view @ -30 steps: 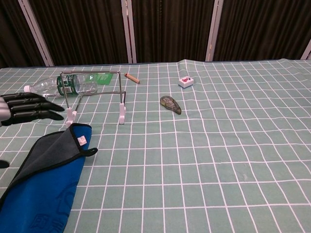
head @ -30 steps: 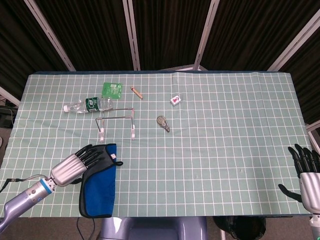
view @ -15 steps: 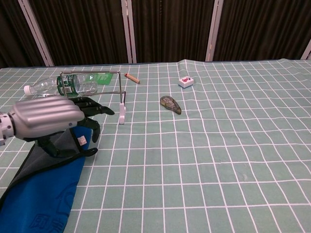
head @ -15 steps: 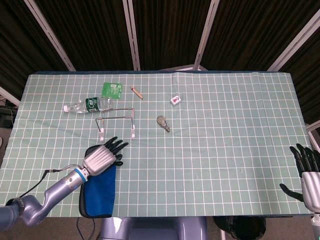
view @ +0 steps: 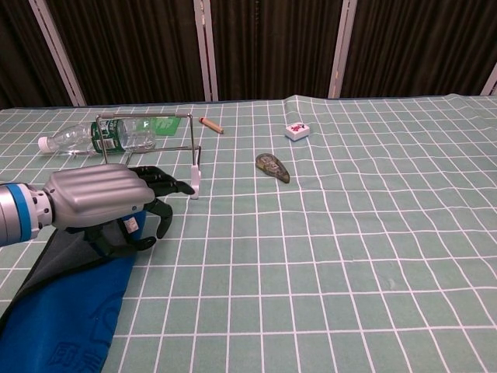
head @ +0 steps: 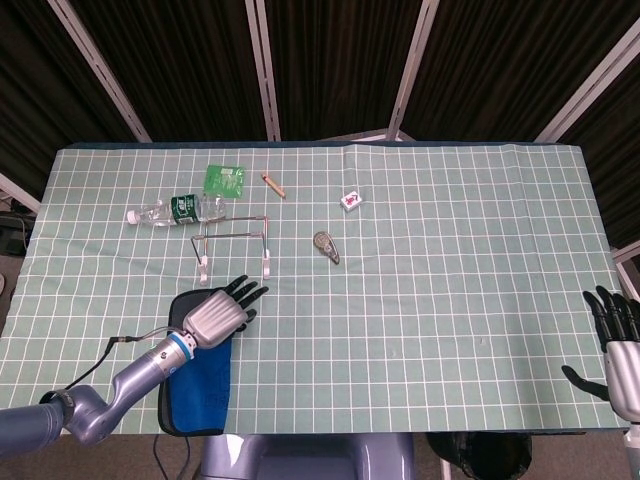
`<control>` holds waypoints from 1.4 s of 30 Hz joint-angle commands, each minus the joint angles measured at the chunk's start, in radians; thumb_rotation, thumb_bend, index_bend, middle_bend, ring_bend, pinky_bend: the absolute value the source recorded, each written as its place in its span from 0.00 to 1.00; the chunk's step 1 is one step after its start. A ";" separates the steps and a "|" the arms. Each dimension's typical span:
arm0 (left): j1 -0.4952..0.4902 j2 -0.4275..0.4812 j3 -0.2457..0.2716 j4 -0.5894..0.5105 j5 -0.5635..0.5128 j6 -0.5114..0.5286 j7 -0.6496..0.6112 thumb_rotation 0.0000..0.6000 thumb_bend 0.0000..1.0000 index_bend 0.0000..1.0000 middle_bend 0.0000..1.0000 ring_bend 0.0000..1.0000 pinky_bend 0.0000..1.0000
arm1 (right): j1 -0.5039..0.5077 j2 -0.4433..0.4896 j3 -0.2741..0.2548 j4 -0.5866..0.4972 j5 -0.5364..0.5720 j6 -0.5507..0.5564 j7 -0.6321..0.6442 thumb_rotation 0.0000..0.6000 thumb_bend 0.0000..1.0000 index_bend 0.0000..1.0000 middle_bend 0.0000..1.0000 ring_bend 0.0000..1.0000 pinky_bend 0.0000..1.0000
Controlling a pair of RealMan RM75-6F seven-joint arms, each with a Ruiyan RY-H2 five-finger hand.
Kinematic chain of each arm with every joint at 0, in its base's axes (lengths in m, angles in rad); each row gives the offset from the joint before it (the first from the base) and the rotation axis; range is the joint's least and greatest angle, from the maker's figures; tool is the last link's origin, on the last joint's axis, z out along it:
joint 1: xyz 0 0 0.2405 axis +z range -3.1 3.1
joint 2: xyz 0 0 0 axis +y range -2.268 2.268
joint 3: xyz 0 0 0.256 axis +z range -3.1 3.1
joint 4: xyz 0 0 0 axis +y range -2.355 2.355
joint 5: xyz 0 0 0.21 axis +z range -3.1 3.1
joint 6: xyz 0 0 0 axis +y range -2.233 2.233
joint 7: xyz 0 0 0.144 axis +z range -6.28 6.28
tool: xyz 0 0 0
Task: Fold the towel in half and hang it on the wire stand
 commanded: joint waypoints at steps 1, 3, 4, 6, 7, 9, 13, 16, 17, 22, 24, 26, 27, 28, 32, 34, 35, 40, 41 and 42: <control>0.000 0.002 0.000 -0.001 -0.010 -0.004 0.012 1.00 0.39 0.44 0.00 0.00 0.00 | 0.000 0.001 0.001 0.000 0.001 0.001 0.001 1.00 0.00 0.00 0.00 0.00 0.00; 0.000 0.004 0.001 -0.003 -0.016 -0.005 0.021 1.00 0.40 0.47 0.00 0.00 0.00 | 0.000 0.001 0.001 0.000 0.001 0.001 0.001 1.00 0.00 0.00 0.00 0.00 0.00; 0.000 0.005 0.001 -0.005 -0.018 -0.007 0.023 1.00 0.39 0.48 0.00 0.00 0.00 | 0.000 0.000 0.001 0.000 0.001 0.001 0.001 1.00 0.00 0.00 0.00 0.00 0.00; -0.001 0.009 0.001 -0.010 -0.024 -0.008 0.026 1.00 0.40 0.50 0.00 0.00 0.00 | 0.000 0.000 0.000 0.000 -0.001 0.001 -0.001 1.00 0.00 0.00 0.00 0.00 0.00; -0.001 0.011 0.001 -0.012 -0.026 -0.007 0.030 1.00 0.39 0.52 0.00 0.00 0.00 | 0.000 0.000 0.000 -0.001 -0.001 0.000 -0.002 1.00 0.00 0.00 0.00 0.00 0.00; -0.001 0.012 0.002 -0.013 -0.028 -0.006 0.033 1.00 0.40 0.56 0.00 0.00 0.00 | 0.000 0.000 0.000 -0.001 -0.001 0.000 -0.003 1.00 0.00 0.00 0.00 0.00 0.00; -0.001 0.016 0.003 -0.015 -0.034 -0.007 0.038 1.00 0.43 0.63 0.00 0.00 0.00 | 0.000 0.000 0.000 -0.003 -0.001 0.001 -0.003 1.00 0.00 0.00 0.00 0.00 0.00; 0.001 0.022 0.004 -0.018 -0.035 -0.001 0.040 1.00 0.46 0.66 0.00 0.00 0.00 | -0.001 0.001 -0.001 -0.003 -0.002 0.002 -0.003 1.00 0.00 0.00 0.00 0.00 0.00; 0.003 0.025 0.005 -0.019 -0.035 0.002 0.038 1.00 0.47 0.66 0.00 0.00 0.00 | -0.001 0.001 -0.001 -0.003 -0.003 0.002 -0.002 1.00 0.00 0.00 0.00 0.00 0.00; 0.014 0.058 0.016 -0.023 -0.024 0.023 0.022 1.00 0.48 0.68 0.00 0.00 0.00 | -0.002 0.002 -0.003 -0.006 -0.009 0.007 -0.004 1.00 0.00 0.00 0.00 0.00 0.00; 0.024 0.080 0.022 -0.022 -0.016 0.038 0.007 1.00 0.48 0.68 0.00 0.00 0.00 | -0.003 0.002 -0.004 -0.007 -0.012 0.008 -0.005 1.00 0.00 0.00 0.00 0.00 0.00; 0.032 0.100 0.029 -0.022 -0.008 0.052 -0.015 1.00 0.48 0.69 0.00 0.00 0.00 | -0.003 0.002 -0.005 -0.009 -0.015 0.009 -0.007 1.00 0.00 0.00 0.00 0.00 0.00; 0.037 0.111 0.034 -0.021 0.002 0.061 -0.031 1.00 0.48 0.69 0.00 0.00 0.00 | -0.004 0.002 -0.006 -0.010 -0.016 0.009 -0.008 1.00 0.00 0.00 0.00 0.00 0.00; 0.041 0.120 0.038 -0.019 0.009 0.069 -0.045 1.00 0.48 0.69 0.00 0.00 0.00 | -0.004 0.002 -0.007 -0.011 -0.017 0.010 -0.010 1.00 0.00 0.00 0.00 0.00 0.00; 0.061 0.156 0.060 0.009 0.052 0.110 -0.122 1.00 0.48 0.69 0.00 0.00 0.00 | -0.004 0.001 -0.009 -0.015 -0.023 0.011 -0.014 1.00 0.00 0.00 0.00 0.00 0.00; 0.069 0.163 0.067 0.029 0.060 0.121 -0.152 1.00 0.48 0.69 0.00 0.00 0.00 | -0.004 0.001 -0.009 -0.017 -0.025 0.011 -0.017 1.00 0.00 0.00 0.00 0.00 0.00; 0.072 0.164 0.069 0.038 0.064 0.124 -0.164 1.00 0.48 0.69 0.00 0.00 0.00 | -0.004 0.001 -0.010 -0.017 -0.026 0.011 -0.018 1.00 0.00 0.00 0.00 0.00 0.00; 0.088 0.162 0.079 0.080 0.082 0.146 -0.214 1.00 0.48 0.69 0.00 0.00 0.00 | -0.002 -0.001 -0.011 -0.020 -0.030 0.010 -0.026 1.00 0.00 0.00 0.00 0.00 0.00; 0.092 0.161 0.080 0.090 0.085 0.153 -0.222 1.00 0.48 0.69 0.00 0.00 0.00 | -0.002 -0.001 -0.011 -0.020 -0.031 0.010 -0.026 1.00 0.00 0.00 0.00 0.00 0.00; 0.097 0.160 0.081 0.100 0.087 0.160 -0.231 1.00 0.48 0.69 0.00 0.00 0.00 | -0.002 -0.001 -0.011 -0.020 -0.031 0.011 -0.027 1.00 0.00 0.00 0.00 0.00 0.00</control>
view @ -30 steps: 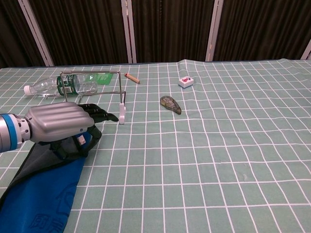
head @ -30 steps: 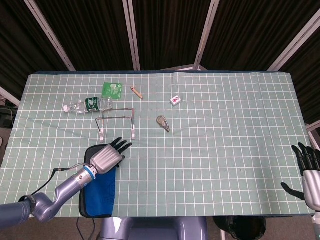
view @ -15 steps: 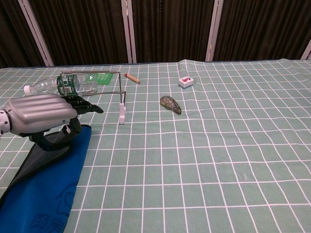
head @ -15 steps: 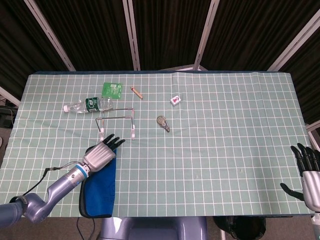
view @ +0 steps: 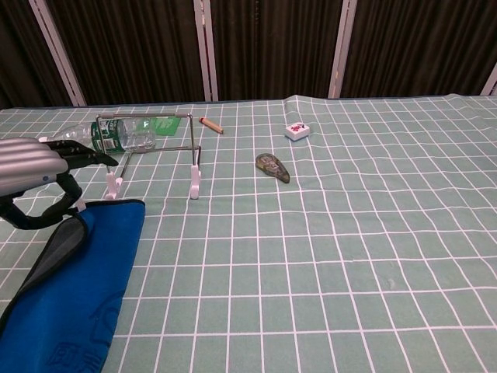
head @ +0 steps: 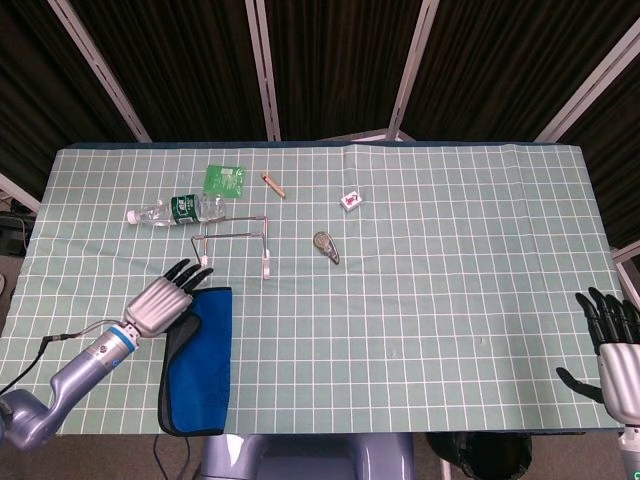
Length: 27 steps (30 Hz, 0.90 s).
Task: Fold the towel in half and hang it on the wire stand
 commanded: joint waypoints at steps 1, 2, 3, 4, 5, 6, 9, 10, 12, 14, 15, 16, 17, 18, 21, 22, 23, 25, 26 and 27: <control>0.015 -0.002 0.006 0.026 0.009 0.020 -0.026 1.00 0.48 0.68 0.00 0.00 0.00 | 0.000 0.000 0.000 0.000 0.001 0.000 0.000 1.00 0.00 0.00 0.00 0.00 0.00; 0.022 -0.003 0.010 0.038 0.012 0.027 -0.039 1.00 0.48 0.67 0.00 0.00 0.00 | 0.000 0.000 0.001 0.000 0.002 0.000 0.001 1.00 0.00 0.00 0.00 0.00 0.00; 0.027 -0.002 0.013 0.048 0.015 0.032 -0.047 1.00 0.48 0.61 0.00 0.00 0.00 | 0.000 0.000 0.001 0.001 0.003 -0.001 0.001 1.00 0.00 0.00 0.00 0.00 0.00; 0.033 -0.002 0.016 0.059 0.016 0.037 -0.056 1.00 0.46 0.55 0.00 0.00 0.00 | 0.000 0.000 0.001 0.001 0.004 -0.002 0.002 1.00 0.00 0.00 0.00 0.00 0.00; 0.038 -0.003 0.018 0.069 0.017 0.041 -0.065 1.00 0.42 0.41 0.00 0.00 0.00 | 0.001 0.000 0.002 0.001 0.005 -0.002 0.003 1.00 0.00 0.00 0.00 0.00 0.00; 0.045 -0.005 0.021 0.082 0.018 0.047 -0.082 1.00 0.36 0.25 0.00 0.00 0.00 | 0.002 0.000 0.002 0.002 0.004 -0.003 0.003 1.00 0.00 0.00 0.00 0.00 0.00; 0.058 -0.010 0.023 0.110 0.025 0.066 -0.126 1.00 0.24 0.01 0.00 0.00 0.00 | 0.002 0.000 0.000 0.001 0.001 -0.005 0.001 1.00 0.00 0.00 0.00 0.00 0.00; 0.063 -0.011 0.024 0.119 0.029 0.076 -0.140 1.00 0.24 0.00 0.00 0.00 0.00 | 0.002 0.000 -0.001 0.001 0.000 -0.004 0.000 1.00 0.00 0.00 0.00 0.00 0.00; 0.073 -0.010 0.025 0.136 0.036 0.097 -0.162 1.00 0.23 0.00 0.00 0.00 0.00 | 0.001 0.000 -0.001 -0.001 -0.002 -0.002 -0.001 1.00 0.00 0.00 0.00 0.00 0.00; 0.085 -0.001 0.024 0.145 0.035 0.115 -0.184 1.00 0.23 0.00 0.00 0.00 0.00 | 0.000 0.000 -0.002 -0.002 -0.004 0.000 -0.002 1.00 0.00 0.00 0.00 0.00 0.00; 0.091 0.005 0.022 0.147 0.031 0.123 -0.195 1.00 0.23 0.00 0.00 0.00 0.00 | 0.000 0.000 -0.002 -0.003 -0.005 0.002 -0.001 1.00 0.00 0.00 0.00 0.00 0.00; 0.097 0.012 0.020 0.148 0.028 0.132 -0.206 1.00 0.23 0.00 0.00 0.00 0.00 | -0.001 0.001 -0.002 -0.003 -0.006 0.003 -0.001 1.00 0.00 0.00 0.00 0.00 0.00; 0.104 0.021 0.018 0.149 0.025 0.143 -0.216 1.00 0.23 0.00 0.00 0.00 0.00 | -0.001 0.002 -0.003 -0.004 -0.008 0.004 0.000 1.00 0.00 0.00 0.00 0.00 0.00; 0.112 0.032 0.016 0.149 0.021 0.157 -0.227 1.00 0.23 0.00 0.00 0.00 0.00 | -0.002 0.002 -0.003 -0.005 -0.010 0.006 0.001 1.00 0.00 0.00 0.00 0.00 0.00; 0.134 0.086 0.008 0.115 0.030 0.221 -0.278 1.00 0.23 0.00 0.00 0.00 0.00 | -0.004 0.006 -0.007 -0.010 -0.022 0.012 0.005 1.00 0.00 0.00 0.00 0.00 0.00; 0.136 0.101 0.008 0.099 0.038 0.234 -0.285 1.00 0.23 0.00 0.00 0.00 0.00 | -0.005 0.007 -0.008 -0.012 -0.025 0.015 0.006 1.00 0.00 0.00 0.00 0.00 0.00; 0.137 0.109 0.007 0.088 0.043 0.241 -0.287 1.00 0.23 0.00 0.00 0.00 0.00 | -0.006 0.008 -0.009 -0.013 -0.028 0.017 0.007 1.00 0.00 0.00 0.00 0.00 0.00; 0.137 0.127 0.004 0.059 0.053 0.252 -0.285 1.00 0.22 0.00 0.01 0.00 0.00 | -0.008 0.010 -0.010 -0.015 -0.033 0.021 0.009 1.00 0.00 0.00 0.00 0.00 0.00; 0.135 0.137 0.003 0.039 0.059 0.254 -0.279 1.00 0.20 0.00 0.07 0.05 0.01 | -0.009 0.011 -0.010 -0.017 -0.036 0.024 0.011 1.00 0.00 0.00 0.00 0.00 0.00; 0.133 0.142 0.002 0.026 0.061 0.253 -0.273 1.00 0.17 0.00 0.20 0.16 0.09 | -0.009 0.012 -0.010 -0.018 -0.038 0.026 0.012 1.00 0.00 0.00 0.00 0.00 0.00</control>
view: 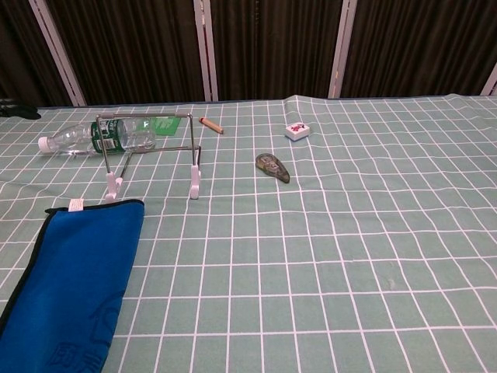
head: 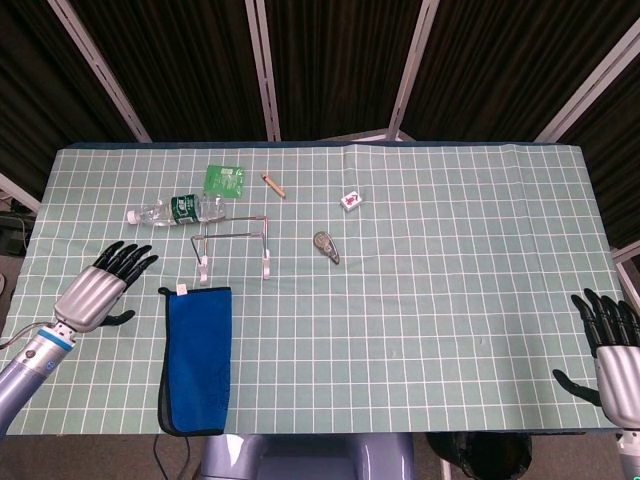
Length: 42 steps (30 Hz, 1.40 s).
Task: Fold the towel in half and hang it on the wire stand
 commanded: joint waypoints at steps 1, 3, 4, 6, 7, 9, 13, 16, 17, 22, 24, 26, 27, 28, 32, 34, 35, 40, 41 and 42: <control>-0.002 0.028 -0.008 -0.060 0.019 0.011 0.014 1.00 0.15 0.00 0.31 0.26 0.17 | -0.002 0.002 -0.001 -0.003 -0.005 0.005 0.004 1.00 0.00 0.00 0.00 0.00 0.00; -0.012 0.036 -0.017 -0.103 0.019 -0.001 0.041 1.00 0.08 0.00 0.57 0.56 0.52 | -0.003 0.005 -0.002 -0.004 -0.010 0.008 0.008 1.00 0.00 0.00 0.00 0.00 0.00; -0.019 0.037 -0.022 -0.131 0.010 -0.020 0.066 1.00 0.07 0.00 0.61 0.62 0.63 | -0.003 0.006 -0.003 -0.004 -0.011 0.008 0.011 1.00 0.00 0.00 0.00 0.00 0.00; -0.035 0.033 -0.037 -0.177 -0.016 -0.063 0.128 1.00 0.06 0.01 0.72 0.74 0.87 | -0.004 0.008 -0.003 -0.003 -0.012 0.009 0.016 1.00 0.00 0.00 0.00 0.00 0.00; -0.044 0.027 -0.045 -0.196 -0.032 -0.088 0.154 1.00 0.06 0.02 0.75 0.77 0.93 | -0.004 0.009 -0.003 -0.002 -0.011 0.009 0.018 1.00 0.00 0.03 0.00 0.00 0.00; -0.061 0.012 -0.062 -0.223 -0.071 -0.138 0.196 1.00 0.06 0.07 0.82 0.84 0.99 | -0.005 0.010 -0.003 -0.001 -0.011 0.010 0.023 1.00 0.00 0.11 0.00 0.00 0.00; -0.099 -0.031 -0.097 -0.252 -0.163 -0.238 0.270 1.00 0.10 0.13 0.87 0.89 1.00 | -0.005 0.013 0.000 0.002 -0.008 0.011 0.032 1.00 0.00 0.20 0.00 0.00 0.00; -0.126 -0.064 -0.126 -0.260 -0.238 -0.299 0.323 1.00 0.21 0.17 0.88 0.91 1.00 | -0.004 0.014 0.001 0.006 -0.002 0.007 0.035 1.00 0.00 0.00 0.00 0.00 0.00; -0.134 -0.075 -0.135 -0.261 -0.266 -0.317 0.340 1.00 0.25 0.18 0.88 0.91 1.00 | -0.003 0.013 0.002 0.007 0.000 0.005 0.035 1.00 0.00 0.00 0.00 0.00 0.00; -0.174 -0.129 -0.169 -0.251 -0.393 -0.385 0.430 1.00 0.32 0.25 0.88 0.91 1.00 | 0.002 0.011 0.005 0.012 0.014 -0.008 0.034 1.00 0.00 0.00 0.00 0.00 0.00; -0.188 -0.150 -0.180 -0.246 -0.434 -0.401 0.453 1.00 0.35 0.26 0.88 0.91 1.00 | 0.005 0.009 0.007 0.014 0.019 -0.014 0.032 1.00 0.00 0.00 0.00 0.00 0.00; -0.204 -0.178 -0.190 -0.236 -0.483 -0.418 0.478 1.00 0.36 0.26 0.88 0.91 1.00 | 0.008 0.007 0.009 0.017 0.027 -0.022 0.030 1.00 0.00 0.00 0.00 0.00 0.00; -0.209 -0.187 -0.192 -0.232 -0.504 -0.422 0.493 1.00 0.36 0.26 0.88 0.91 1.00 | 0.009 0.006 0.009 0.017 0.030 -0.025 0.029 1.00 0.00 0.00 0.00 0.00 0.00; -0.215 -0.196 -0.193 -0.227 -0.529 -0.425 0.512 1.00 0.36 0.26 0.88 0.91 1.00 | 0.010 0.006 0.010 0.018 0.033 -0.027 0.029 1.00 0.00 0.00 0.00 0.00 0.00; -0.235 -0.229 -0.196 -0.207 -0.627 -0.429 0.579 1.00 0.36 0.27 0.88 0.91 1.00 | 0.012 0.005 0.013 0.022 0.041 -0.033 0.031 1.00 0.00 0.00 0.00 0.00 0.00; -0.242 -0.244 -0.197 -0.196 -0.656 -0.431 0.588 1.00 0.36 0.28 0.88 0.91 1.00 | 0.014 0.005 0.014 0.023 0.045 -0.036 0.031 1.00 0.00 0.00 0.00 0.00 0.00; -0.244 -0.249 -0.196 -0.192 -0.662 -0.429 0.591 1.00 0.36 0.29 0.88 0.91 1.00 | 0.014 0.004 0.014 0.024 0.046 -0.038 0.031 1.00 0.00 0.00 0.00 0.00 0.00; -0.249 -0.275 -0.195 -0.167 -0.696 -0.412 0.604 1.00 0.36 0.31 0.88 0.91 1.00 | 0.017 0.002 0.014 0.026 0.050 -0.045 0.030 1.00 0.00 0.00 0.00 0.00 0.00; -0.250 -0.279 -0.195 -0.162 -0.703 -0.411 0.607 1.00 0.36 0.31 0.88 0.91 1.00 | 0.018 0.002 0.014 0.027 0.050 -0.045 0.030 1.00 0.00 0.00 0.00 0.00 0.00; -0.252 -0.286 -0.194 -0.155 -0.711 -0.409 0.613 1.00 0.35 0.32 0.88 0.91 1.00 | 0.018 0.002 0.014 0.026 0.051 -0.046 0.031 1.00 0.00 0.00 0.00 0.00 0.00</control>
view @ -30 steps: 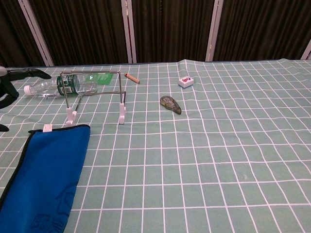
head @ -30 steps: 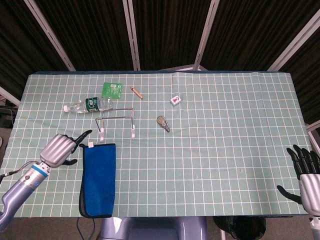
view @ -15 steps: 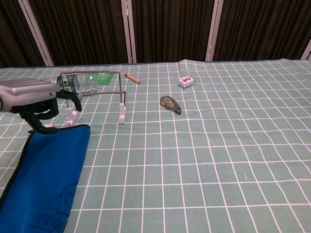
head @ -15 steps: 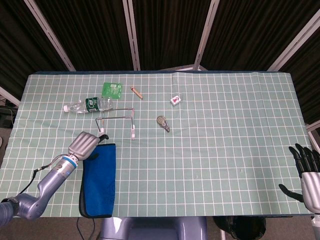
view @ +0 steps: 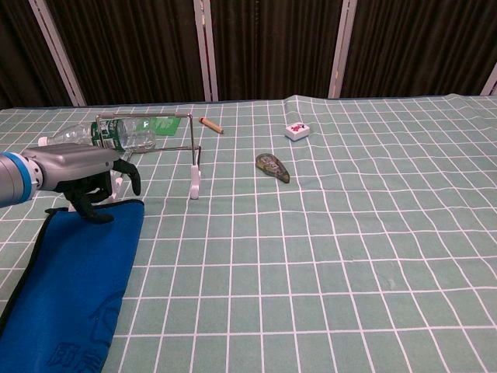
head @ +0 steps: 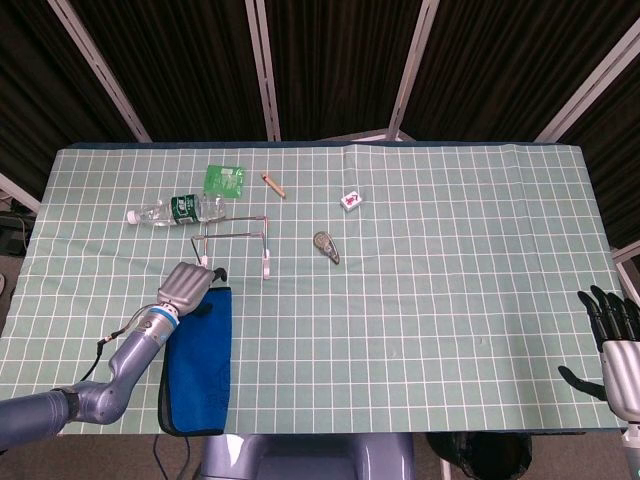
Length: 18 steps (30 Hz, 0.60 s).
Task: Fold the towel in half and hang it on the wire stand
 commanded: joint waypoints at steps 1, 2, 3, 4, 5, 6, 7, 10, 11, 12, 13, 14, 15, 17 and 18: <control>-0.006 -0.018 0.001 0.018 -0.023 0.004 0.013 1.00 0.36 0.32 0.88 0.91 1.00 | 0.001 0.000 0.000 0.000 0.001 -0.001 0.001 1.00 0.00 0.00 0.00 0.00 0.00; -0.007 -0.022 0.000 0.021 -0.031 0.003 0.012 1.00 0.36 0.32 0.88 0.91 1.00 | 0.001 0.000 0.000 0.000 0.001 -0.002 0.001 1.00 0.00 0.00 0.00 0.00 0.00; -0.008 -0.026 -0.001 0.024 -0.039 0.001 0.010 1.00 0.36 0.32 0.88 0.91 1.00 | 0.001 0.000 0.000 0.001 0.002 -0.003 0.000 1.00 0.00 0.00 0.00 0.00 0.00; -0.009 -0.030 -0.002 0.028 -0.045 0.000 0.010 1.00 0.36 0.32 0.88 0.91 1.00 | 0.002 0.000 0.000 0.001 0.002 -0.003 0.000 1.00 0.00 0.00 0.00 0.00 0.00; -0.011 -0.037 0.000 0.035 -0.053 0.000 0.012 1.00 0.36 0.32 0.88 0.91 1.00 | 0.002 -0.001 -0.001 0.000 0.002 -0.004 -0.001 1.00 0.00 0.00 0.00 0.00 0.00; -0.011 -0.042 0.001 0.040 -0.059 -0.001 0.014 1.00 0.36 0.32 0.88 0.91 1.00 | 0.002 -0.001 -0.001 0.001 0.002 -0.004 -0.001 1.00 0.00 0.00 0.00 0.00 0.00; -0.012 -0.046 0.001 0.045 -0.065 -0.001 0.013 1.00 0.36 0.32 0.88 0.91 1.00 | 0.002 -0.001 -0.001 0.001 0.002 -0.005 -0.002 1.00 0.00 0.00 0.00 0.00 0.00; -0.015 -0.057 0.001 0.061 -0.081 -0.007 0.008 1.00 0.36 0.32 0.88 0.91 1.00 | 0.003 -0.002 0.000 0.001 0.004 -0.006 -0.003 1.00 0.00 0.00 0.00 0.00 0.00; -0.016 -0.058 0.001 0.063 -0.082 -0.010 0.003 1.00 0.37 0.33 0.88 0.91 1.00 | 0.003 -0.002 0.000 0.001 0.005 -0.007 -0.003 1.00 0.00 0.00 0.00 0.00 0.00; -0.016 -0.058 0.000 0.064 -0.082 -0.012 -0.001 1.00 0.37 0.33 0.88 0.91 1.00 | 0.004 -0.002 0.000 0.001 0.005 -0.007 -0.003 1.00 0.00 0.00 0.00 0.00 0.00; -0.016 -0.058 0.000 0.064 -0.081 -0.014 -0.009 1.00 0.37 0.34 0.88 0.91 1.00 | 0.004 -0.002 0.000 0.001 0.006 -0.008 -0.003 1.00 0.00 0.00 0.00 0.00 0.00; -0.015 -0.058 0.001 0.065 -0.077 -0.015 -0.016 1.00 0.37 0.34 0.88 0.91 1.00 | 0.004 -0.003 0.000 0.001 0.006 -0.009 -0.003 1.00 0.00 0.00 0.00 0.00 0.00; -0.014 -0.058 0.002 0.065 -0.074 -0.016 -0.020 1.00 0.37 0.35 0.88 0.91 1.00 | 0.005 -0.003 0.000 0.001 0.007 -0.010 -0.003 1.00 0.00 0.00 0.00 0.00 0.00; -0.012 -0.059 0.004 0.066 -0.067 -0.019 -0.029 1.00 0.37 0.35 0.88 0.91 1.00 | 0.006 -0.003 0.000 0.001 0.007 -0.011 -0.003 1.00 0.00 0.00 0.00 0.00 0.00; -0.011 -0.061 0.006 0.068 -0.062 -0.021 -0.038 1.00 0.37 0.36 0.88 0.91 1.00 | 0.006 -0.003 0.000 0.001 0.008 -0.012 -0.004 1.00 0.00 0.00 0.00 0.00 0.00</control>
